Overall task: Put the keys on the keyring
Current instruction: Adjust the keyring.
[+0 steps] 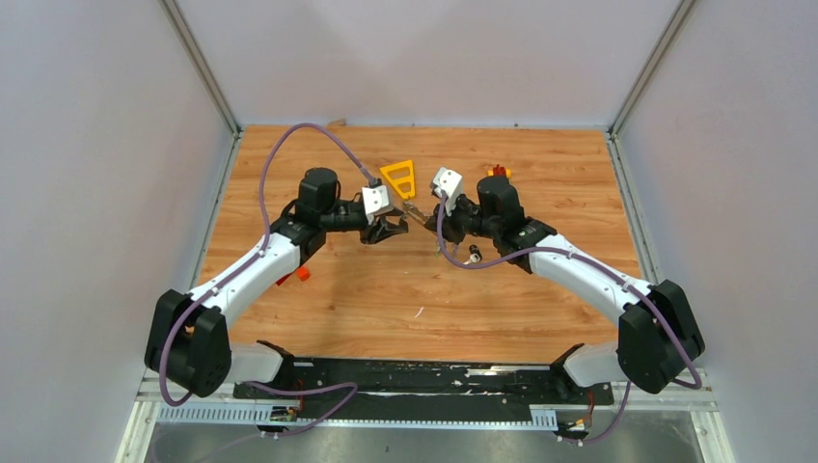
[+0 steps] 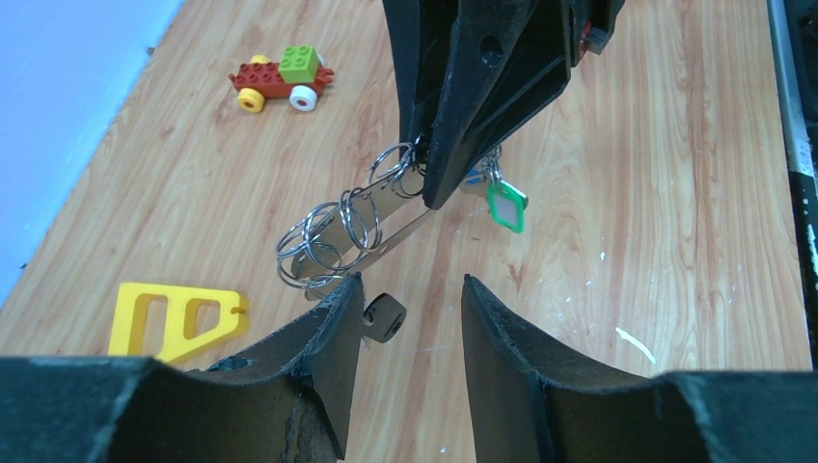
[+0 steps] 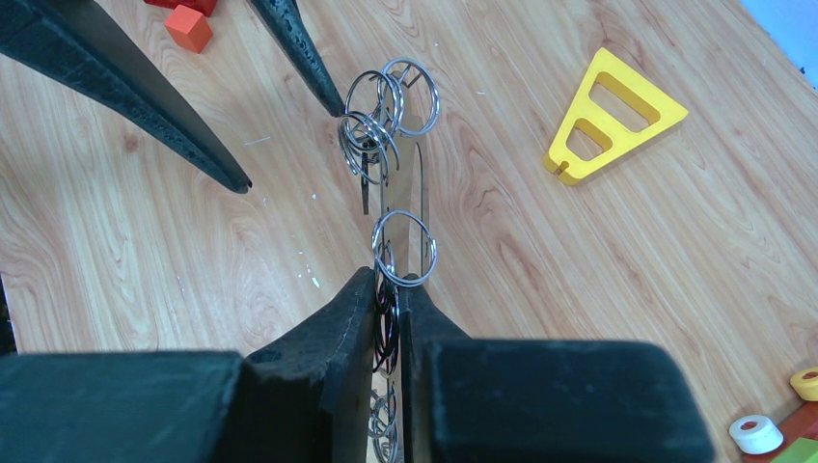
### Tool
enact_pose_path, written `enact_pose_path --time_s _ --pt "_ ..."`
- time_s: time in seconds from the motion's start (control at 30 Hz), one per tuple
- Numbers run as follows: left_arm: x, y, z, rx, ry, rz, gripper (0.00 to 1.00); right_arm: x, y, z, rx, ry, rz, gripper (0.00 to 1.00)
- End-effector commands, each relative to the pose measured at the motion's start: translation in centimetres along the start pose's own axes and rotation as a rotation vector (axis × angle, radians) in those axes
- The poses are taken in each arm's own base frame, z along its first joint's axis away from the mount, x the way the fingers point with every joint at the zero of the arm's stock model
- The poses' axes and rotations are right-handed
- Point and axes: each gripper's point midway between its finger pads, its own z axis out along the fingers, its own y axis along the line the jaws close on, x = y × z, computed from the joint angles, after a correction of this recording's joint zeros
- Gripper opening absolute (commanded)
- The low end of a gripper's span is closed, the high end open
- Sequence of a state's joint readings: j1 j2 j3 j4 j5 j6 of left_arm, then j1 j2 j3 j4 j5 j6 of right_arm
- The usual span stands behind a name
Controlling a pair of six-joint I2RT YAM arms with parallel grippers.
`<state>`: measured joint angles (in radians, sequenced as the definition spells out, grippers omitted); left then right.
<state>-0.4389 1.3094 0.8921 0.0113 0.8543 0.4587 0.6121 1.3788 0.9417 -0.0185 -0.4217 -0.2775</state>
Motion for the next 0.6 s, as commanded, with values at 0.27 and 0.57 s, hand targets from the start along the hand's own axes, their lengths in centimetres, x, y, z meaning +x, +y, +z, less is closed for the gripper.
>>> enact_pose_path --time_s 0.27,0.57 --pt "-2.2 0.5 -0.1 0.006 -0.06 0.041 0.48 -4.5 -0.6 -0.7 0.015 -0.12 -0.04 0.0" --pt "-3.0 0.0 -0.7 0.016 -0.078 0.062 0.47 -4.6 -0.6 -0.7 0.012 -0.122 -0.038 0.0"
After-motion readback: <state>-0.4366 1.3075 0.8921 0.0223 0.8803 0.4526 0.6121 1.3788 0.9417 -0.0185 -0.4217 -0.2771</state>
